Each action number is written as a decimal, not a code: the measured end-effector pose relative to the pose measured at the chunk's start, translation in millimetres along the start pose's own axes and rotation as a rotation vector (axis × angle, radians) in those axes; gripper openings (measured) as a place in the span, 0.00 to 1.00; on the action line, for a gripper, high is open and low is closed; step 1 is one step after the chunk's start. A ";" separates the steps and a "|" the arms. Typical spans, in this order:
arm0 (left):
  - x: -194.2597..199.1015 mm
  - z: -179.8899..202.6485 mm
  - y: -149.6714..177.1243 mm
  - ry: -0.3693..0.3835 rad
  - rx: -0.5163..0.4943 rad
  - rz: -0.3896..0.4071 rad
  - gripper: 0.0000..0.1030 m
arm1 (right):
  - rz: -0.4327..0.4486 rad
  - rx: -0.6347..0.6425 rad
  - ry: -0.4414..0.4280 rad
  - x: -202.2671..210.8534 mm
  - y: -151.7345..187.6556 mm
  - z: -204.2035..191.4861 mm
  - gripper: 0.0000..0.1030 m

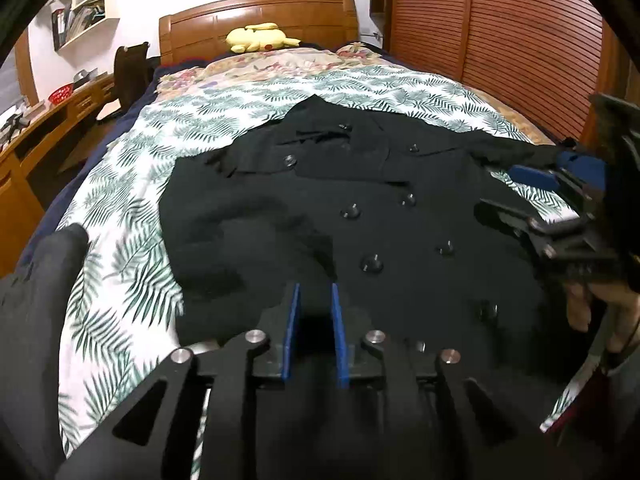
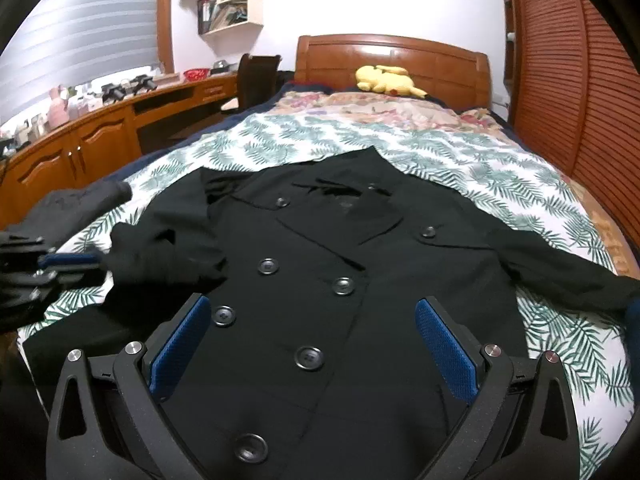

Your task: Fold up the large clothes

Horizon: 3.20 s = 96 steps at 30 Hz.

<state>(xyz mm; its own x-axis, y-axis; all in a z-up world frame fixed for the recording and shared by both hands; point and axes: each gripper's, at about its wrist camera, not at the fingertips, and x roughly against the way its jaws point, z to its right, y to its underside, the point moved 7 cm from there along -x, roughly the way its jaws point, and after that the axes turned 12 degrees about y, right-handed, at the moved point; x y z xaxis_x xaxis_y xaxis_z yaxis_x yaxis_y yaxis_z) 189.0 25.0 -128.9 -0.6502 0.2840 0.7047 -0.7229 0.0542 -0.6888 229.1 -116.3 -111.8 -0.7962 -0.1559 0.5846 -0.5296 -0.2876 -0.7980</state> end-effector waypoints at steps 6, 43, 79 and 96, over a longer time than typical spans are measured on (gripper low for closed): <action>27.2 -10.5 21.3 -0.022 0.005 0.030 0.26 | -0.020 0.044 -0.014 -13.6 0.5 -23.7 1.00; 80.9 -75.2 44.7 -0.075 0.139 0.261 0.34 | -0.069 0.196 -0.322 -44.0 -22.0 -151.2 0.09; 47.9 -18.1 14.7 0.014 0.038 0.241 0.35 | 0.001 0.059 0.033 38.9 -21.4 10.1 0.64; 43.8 -3.3 13.7 0.041 0.010 0.230 0.35 | -0.143 0.112 0.067 0.6 9.2 27.3 0.66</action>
<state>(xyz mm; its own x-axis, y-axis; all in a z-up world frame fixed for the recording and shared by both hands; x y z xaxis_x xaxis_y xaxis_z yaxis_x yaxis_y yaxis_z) 151.4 41.3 -108.1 -0.7883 0.3268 0.5213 -0.5590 -0.0264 -0.8288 231.8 -144.8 -114.7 -0.7349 -0.0435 0.6768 -0.6059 -0.4062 -0.6840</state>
